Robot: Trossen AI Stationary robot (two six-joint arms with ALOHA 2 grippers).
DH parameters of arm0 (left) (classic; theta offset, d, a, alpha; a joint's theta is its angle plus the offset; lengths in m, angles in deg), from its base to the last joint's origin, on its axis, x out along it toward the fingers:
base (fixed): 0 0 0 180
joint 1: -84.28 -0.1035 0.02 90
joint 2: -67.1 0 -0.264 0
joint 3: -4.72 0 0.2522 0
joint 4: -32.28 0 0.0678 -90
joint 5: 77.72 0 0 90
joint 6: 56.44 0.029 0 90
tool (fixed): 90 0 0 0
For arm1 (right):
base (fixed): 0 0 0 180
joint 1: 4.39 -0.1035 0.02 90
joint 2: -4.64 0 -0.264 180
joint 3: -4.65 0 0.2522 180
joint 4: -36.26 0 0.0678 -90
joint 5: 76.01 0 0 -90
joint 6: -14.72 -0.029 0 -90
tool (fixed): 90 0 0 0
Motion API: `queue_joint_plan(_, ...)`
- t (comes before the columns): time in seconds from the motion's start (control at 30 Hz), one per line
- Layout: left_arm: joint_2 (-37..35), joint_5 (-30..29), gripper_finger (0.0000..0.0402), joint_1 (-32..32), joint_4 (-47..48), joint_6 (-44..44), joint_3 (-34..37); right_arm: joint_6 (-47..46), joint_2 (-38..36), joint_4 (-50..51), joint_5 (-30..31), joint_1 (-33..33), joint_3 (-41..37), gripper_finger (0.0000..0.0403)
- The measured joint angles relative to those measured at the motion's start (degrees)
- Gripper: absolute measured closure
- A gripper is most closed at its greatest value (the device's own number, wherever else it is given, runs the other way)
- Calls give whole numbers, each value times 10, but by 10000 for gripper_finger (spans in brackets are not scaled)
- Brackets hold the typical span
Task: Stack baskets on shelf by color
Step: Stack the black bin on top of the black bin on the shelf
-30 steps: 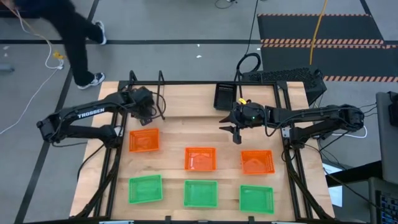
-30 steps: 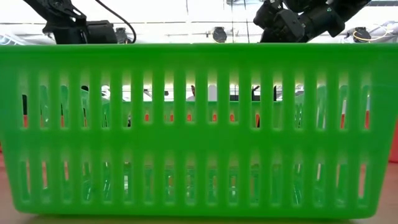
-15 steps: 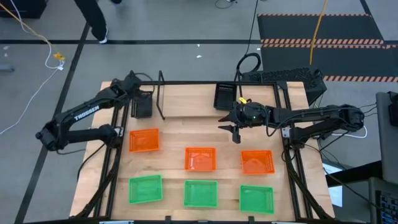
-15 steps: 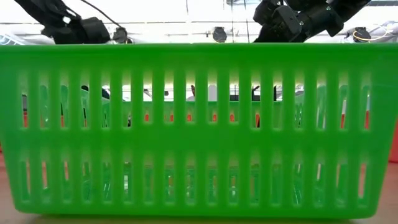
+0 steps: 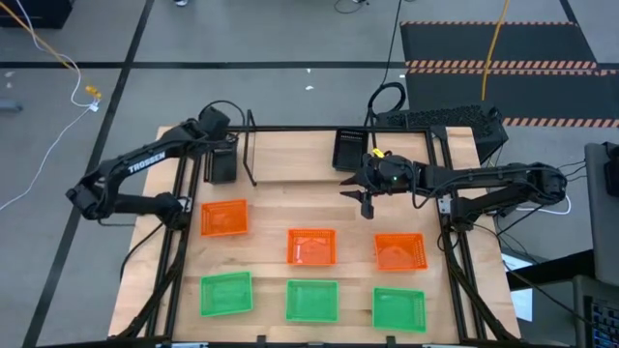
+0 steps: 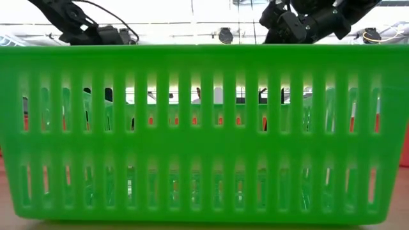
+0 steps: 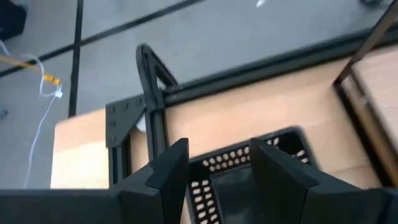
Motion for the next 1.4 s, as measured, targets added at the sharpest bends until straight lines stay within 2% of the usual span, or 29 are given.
queue_joint_plan(0.13,38,5,229,-8,-28,-8,1,3,0,10,0,1,0,275)
queue_joint_plan(0.27,77,50,229,-48,-62,19,1,1,0,21,0,1,0,275)
queue_joint_plan(0.5,84,90,229,-57,-14,-6,-18,-12,0,55,0,1,0,275)
queue_joint_plan(0.7,84,78,229,-41,12,-90,-12,-14,0,55,0,1,0,275)
queue_joint_plan(0.83,84,49,229,-23,20,-131,3,-16,0,66,0,1,0,275)
queue_joint_plan(1.23,84,39,229,7,36,-217,32,-14,0,87,0,1,0,275)
queue_joint_plan(1.4,84,42,229,27,69,-227,41,-8,0,86,0,1,0,275)
